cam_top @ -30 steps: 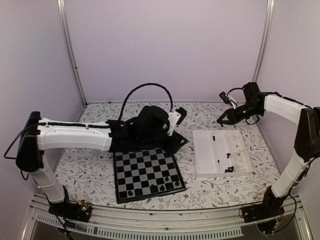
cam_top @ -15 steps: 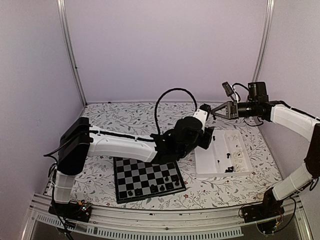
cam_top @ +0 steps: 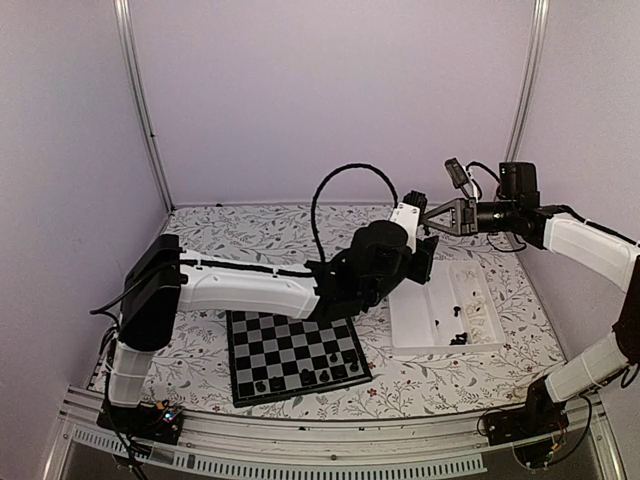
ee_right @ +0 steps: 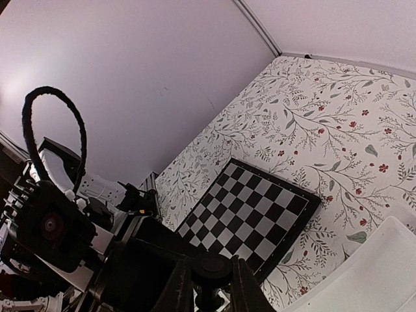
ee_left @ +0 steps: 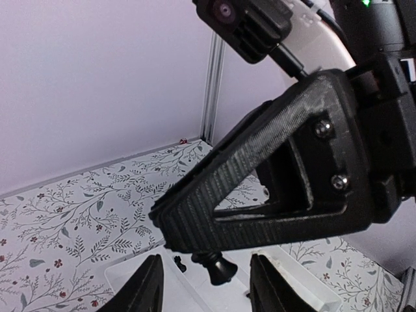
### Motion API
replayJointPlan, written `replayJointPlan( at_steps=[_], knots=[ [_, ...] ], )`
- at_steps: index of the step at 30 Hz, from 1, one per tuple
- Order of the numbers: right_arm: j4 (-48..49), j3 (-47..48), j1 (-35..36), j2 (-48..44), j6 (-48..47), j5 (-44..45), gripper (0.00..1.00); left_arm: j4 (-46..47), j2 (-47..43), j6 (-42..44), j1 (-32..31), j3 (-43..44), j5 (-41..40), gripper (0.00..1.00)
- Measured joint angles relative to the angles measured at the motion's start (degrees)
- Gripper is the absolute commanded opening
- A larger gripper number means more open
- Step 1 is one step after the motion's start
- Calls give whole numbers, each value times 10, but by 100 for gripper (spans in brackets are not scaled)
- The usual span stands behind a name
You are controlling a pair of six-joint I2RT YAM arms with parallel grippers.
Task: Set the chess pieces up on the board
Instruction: Place the chess piece on the chessboard.
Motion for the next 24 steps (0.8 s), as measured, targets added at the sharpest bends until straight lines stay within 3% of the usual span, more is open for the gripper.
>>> replayJointPlan(
  at_steps=[13, 19, 21, 24],
  knots=[
    [13, -13, 5, -1, 8, 0, 8, 9, 5, -15, 4, 4, -17, 37],
    [21, -17, 7, -2, 9, 2, 10, 19, 5, -16, 5, 2, -10, 15],
    [21, -18, 7, -3, 9, 3, 19, 26, 4, -18, 6, -5, -5, 9],
    [20, -19, 7, -3, 6, 4, 47, 30, -2, -19, 11, -19, 4, 4]
  ],
)
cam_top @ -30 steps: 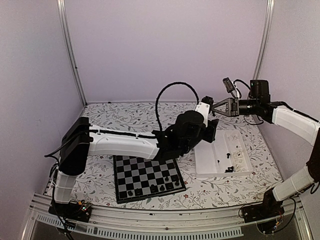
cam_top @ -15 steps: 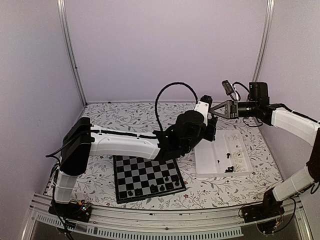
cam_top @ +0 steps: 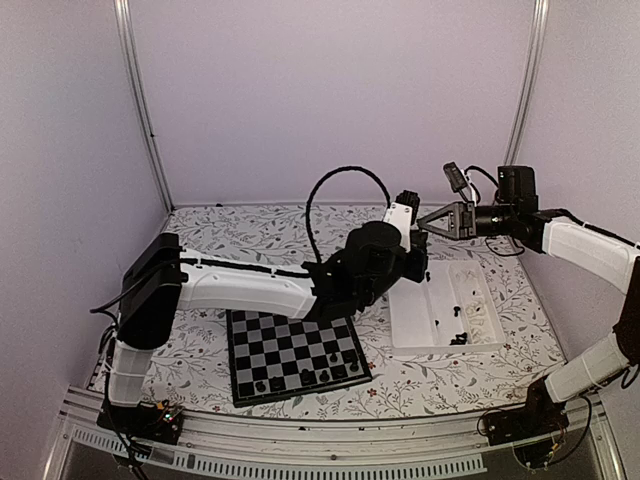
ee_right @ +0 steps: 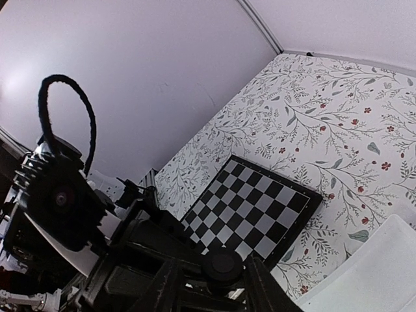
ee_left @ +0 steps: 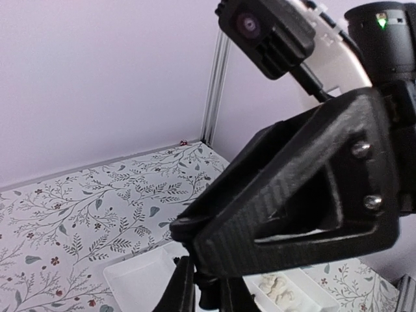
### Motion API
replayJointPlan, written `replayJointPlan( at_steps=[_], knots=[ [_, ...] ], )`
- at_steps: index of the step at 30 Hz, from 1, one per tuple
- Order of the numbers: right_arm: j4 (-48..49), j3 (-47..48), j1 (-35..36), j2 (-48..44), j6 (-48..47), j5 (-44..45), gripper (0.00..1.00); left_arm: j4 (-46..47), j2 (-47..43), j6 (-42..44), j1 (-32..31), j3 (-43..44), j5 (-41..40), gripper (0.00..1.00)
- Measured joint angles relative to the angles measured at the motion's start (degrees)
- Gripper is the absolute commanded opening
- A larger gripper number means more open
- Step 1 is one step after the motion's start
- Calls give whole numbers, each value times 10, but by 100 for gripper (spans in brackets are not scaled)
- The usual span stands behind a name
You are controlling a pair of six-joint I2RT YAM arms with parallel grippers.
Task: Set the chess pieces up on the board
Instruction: Place the chess piece on the chessboard.
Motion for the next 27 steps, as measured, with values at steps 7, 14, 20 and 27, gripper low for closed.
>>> replayJointPlan(
  at_steps=[7, 14, 20, 27],
  knots=[
    [-145, 101, -21, 0, -136, -12, 72, -64, -59, 13, 21, -66, 97, 0],
    [-353, 184, -15, -3, -508, 68, 63, -219, -184, 63, 44, -119, 321, 0],
    [-448, 138, 104, -4, -705, 205, 62, -361, -211, 82, 54, -120, 482, 1],
    [-469, 134, 232, -29, -759, 346, 54, -455, -211, 82, 65, -123, 583, 3]
  ],
)
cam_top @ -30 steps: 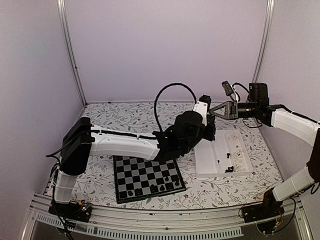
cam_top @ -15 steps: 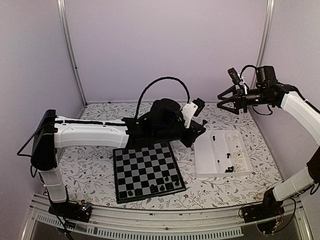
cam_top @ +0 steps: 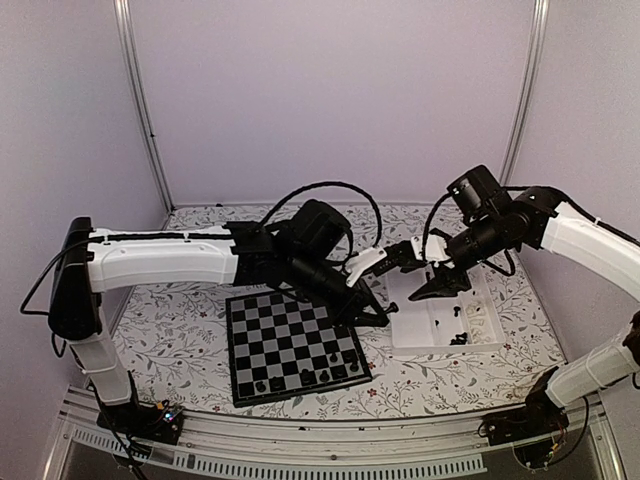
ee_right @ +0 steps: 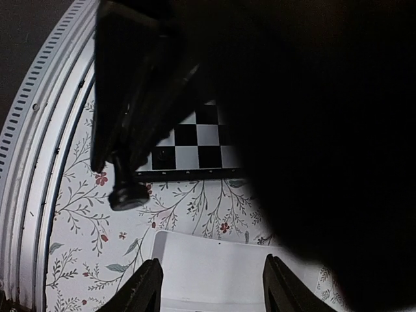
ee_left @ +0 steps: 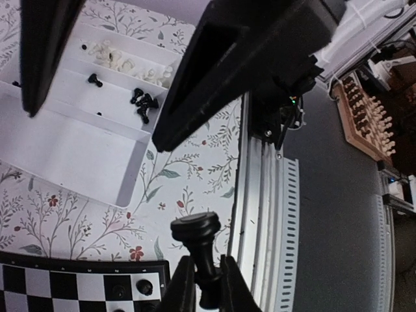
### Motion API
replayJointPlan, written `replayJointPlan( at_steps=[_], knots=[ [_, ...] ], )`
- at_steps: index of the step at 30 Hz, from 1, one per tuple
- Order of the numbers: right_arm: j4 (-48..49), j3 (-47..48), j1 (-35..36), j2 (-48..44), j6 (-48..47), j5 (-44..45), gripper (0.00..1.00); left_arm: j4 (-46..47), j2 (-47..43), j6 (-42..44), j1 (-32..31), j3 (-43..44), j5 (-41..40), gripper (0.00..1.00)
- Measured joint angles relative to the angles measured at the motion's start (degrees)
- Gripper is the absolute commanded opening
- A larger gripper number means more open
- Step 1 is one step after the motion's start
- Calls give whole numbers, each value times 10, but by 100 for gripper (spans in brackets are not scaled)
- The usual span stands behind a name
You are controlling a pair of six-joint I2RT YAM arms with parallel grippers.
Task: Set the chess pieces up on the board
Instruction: Place the chess piece on the chessboard.
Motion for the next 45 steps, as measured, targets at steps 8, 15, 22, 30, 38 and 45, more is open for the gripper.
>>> replayJointPlan(
  at_steps=[8, 15, 22, 30, 38, 45],
  knots=[
    [-8, -3, 126, -1, -13, 111, 53, 6, 15, -32, 14, 0, 47, 3],
    [-1, -16, 174, -1, 2, 176, 39, 16, 22, -50, 23, 0, 71, 2],
    [29, -29, 214, 4, 24, 252, 16, 10, 24, -59, 25, 0, 91, 14],
    [45, -30, 223, 8, 54, 281, 7, 37, 11, -63, 27, -22, 61, 51],
    [64, -31, 145, 8, 101, 136, 6, 234, -168, -54, 25, -244, -54, 56],
    [71, -29, 97, 16, 149, 10, 7, 398, -201, -49, 19, -302, -125, 59]
  ],
)
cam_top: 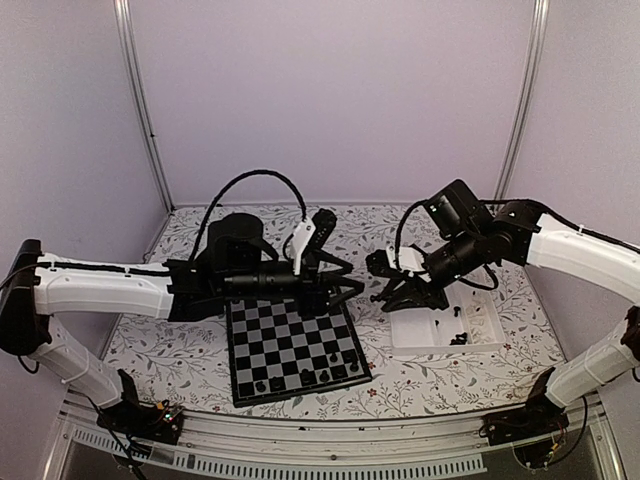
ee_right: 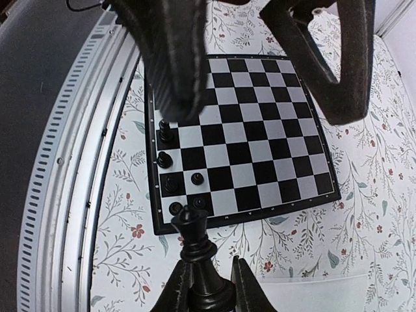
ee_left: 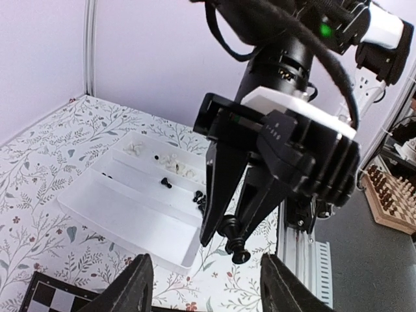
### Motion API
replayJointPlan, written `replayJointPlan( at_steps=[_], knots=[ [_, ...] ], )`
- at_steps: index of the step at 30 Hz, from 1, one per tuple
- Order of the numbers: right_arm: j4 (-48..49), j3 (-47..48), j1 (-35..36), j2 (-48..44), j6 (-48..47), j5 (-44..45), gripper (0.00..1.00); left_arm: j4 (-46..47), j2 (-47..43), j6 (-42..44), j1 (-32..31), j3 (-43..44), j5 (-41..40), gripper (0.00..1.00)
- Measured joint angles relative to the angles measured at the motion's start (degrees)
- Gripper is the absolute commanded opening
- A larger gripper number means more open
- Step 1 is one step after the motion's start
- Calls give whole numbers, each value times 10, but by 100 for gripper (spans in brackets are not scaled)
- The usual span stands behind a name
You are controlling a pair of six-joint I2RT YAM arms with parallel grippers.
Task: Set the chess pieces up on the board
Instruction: Place the chess piece on the chessboard.
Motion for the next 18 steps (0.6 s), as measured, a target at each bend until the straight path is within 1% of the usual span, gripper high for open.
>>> replayJointPlan(
  at_steps=[4, 11, 15, 18],
  knots=[
    [5, 2, -19, 8, 24, -51, 6, 35, 19, 1, -4, 0, -4, 58],
    [12, 14, -28, 18, 53, -89, 6, 39, 50, 2, -12, 11, 5, 57],
    [13, 14, -30, 19, 62, -97, 6, 39, 55, 1, -12, 16, 11, 49],
    [14, 14, -30, 19, 65, -100, 6, 39, 57, 3, -12, 20, 16, 40]
  ],
)
